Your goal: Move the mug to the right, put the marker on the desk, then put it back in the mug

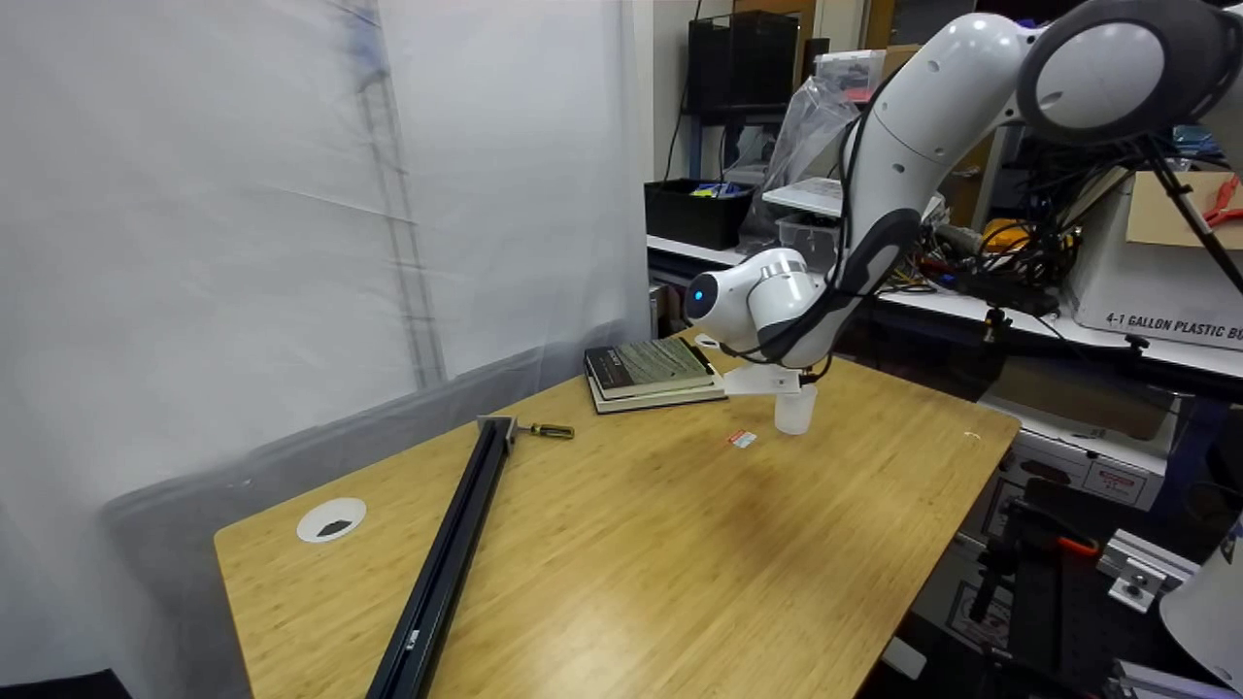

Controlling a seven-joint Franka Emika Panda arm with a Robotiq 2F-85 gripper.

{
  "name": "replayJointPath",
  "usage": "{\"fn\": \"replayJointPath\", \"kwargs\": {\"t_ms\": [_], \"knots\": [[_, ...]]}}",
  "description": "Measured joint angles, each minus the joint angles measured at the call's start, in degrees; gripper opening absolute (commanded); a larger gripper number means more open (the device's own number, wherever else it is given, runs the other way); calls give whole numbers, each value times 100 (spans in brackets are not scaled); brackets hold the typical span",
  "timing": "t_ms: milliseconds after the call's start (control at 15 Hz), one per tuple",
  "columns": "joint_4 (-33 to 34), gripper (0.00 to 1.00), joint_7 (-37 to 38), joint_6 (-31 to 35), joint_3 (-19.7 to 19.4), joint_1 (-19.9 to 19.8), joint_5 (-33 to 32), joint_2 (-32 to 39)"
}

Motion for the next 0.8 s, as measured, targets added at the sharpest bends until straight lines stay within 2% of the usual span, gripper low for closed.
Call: {"fn": "replayJointPath", "kwargs": {"t_ms": [333, 400, 467, 533, 600, 800], "knots": [[75, 5, -7, 0, 9, 0, 0, 32], [86, 15, -9, 0, 13, 0, 0, 33], [98, 33, -12, 0, 17, 0, 0, 32], [107, 45, -17, 0, 23, 0, 0, 32], [115, 50, -22, 0, 30, 0, 0, 32], [125, 74, -41, 0, 45, 0, 0, 33]]}}
